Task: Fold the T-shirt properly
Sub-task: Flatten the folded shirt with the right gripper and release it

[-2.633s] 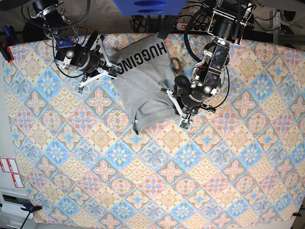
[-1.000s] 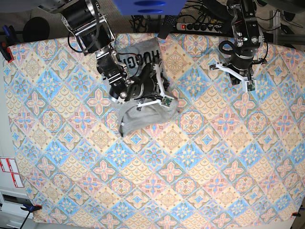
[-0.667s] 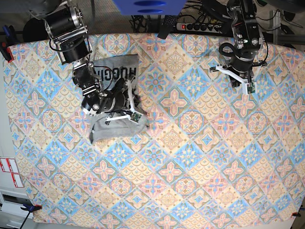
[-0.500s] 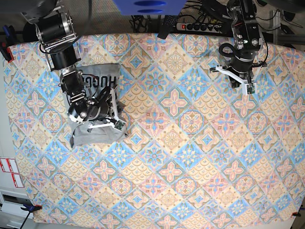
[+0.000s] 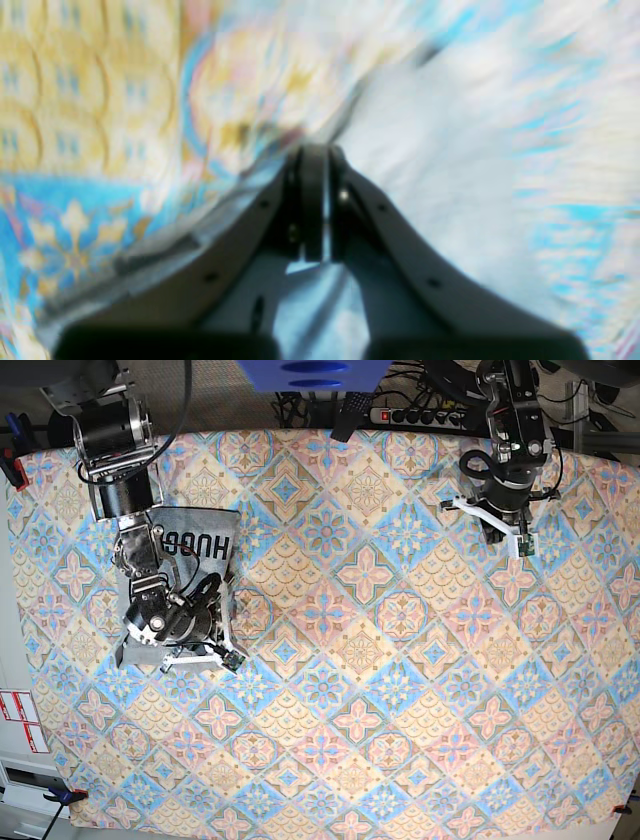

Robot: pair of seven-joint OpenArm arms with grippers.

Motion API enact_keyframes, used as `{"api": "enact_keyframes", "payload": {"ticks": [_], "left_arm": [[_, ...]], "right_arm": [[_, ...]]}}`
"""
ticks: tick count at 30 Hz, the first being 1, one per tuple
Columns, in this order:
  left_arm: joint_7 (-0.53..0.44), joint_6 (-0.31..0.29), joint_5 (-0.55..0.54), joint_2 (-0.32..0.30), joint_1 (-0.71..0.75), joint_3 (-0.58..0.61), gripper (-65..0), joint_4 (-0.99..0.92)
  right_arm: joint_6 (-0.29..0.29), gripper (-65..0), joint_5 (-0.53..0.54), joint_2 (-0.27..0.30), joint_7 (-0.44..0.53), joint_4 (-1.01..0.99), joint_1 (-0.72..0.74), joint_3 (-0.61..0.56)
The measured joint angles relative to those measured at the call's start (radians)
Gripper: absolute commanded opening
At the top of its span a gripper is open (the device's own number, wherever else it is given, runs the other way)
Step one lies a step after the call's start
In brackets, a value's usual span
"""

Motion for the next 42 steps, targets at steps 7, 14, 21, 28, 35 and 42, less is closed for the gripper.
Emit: {"api": "enact_keyframes", "payload": {"ticks": [7,14,21,28,35,42], "left_arm": [[0.000,-0.001,0.000,0.000,-0.007,0.001,-65.0,0.000],[0.000,-0.005,0.000,-0.024,-0.005,0.010,-65.0,0.000],[0.000,-0.004,-0.003,-0.051,0.002,0.061,-65.0,0.000],[0.000,-0.004,-0.003,-0.051,0.002,0.060,-65.0,0.000],[0.000,-0.004,-0.003,-0.051,0.003,0.059,-65.0,0.001],[-0.005,-0.004,0.000,-0.051,0.056,0.059,-65.0,0.076]], "right_arm": [[0.014,-63.6,0.003,-0.001,-0.042,0.208,-0.200,0.017],[0.011,-63.6,-0.013,0.005,-0.044,0.296,-0.312,0.215],[0.006,-63.6,0.006,-0.006,-0.007,0.156,-0.286,0.229],[0.000,-63.6,0.000,-0.015,0.027,0.102,-0.297,0.198],[-0.006,-63.6,-0.017,-0.027,0.019,0.144,-0.311,0.182],[0.006,-63.6,-0.004,-0.031,0.007,0.373,-0.392,0.180]]}}
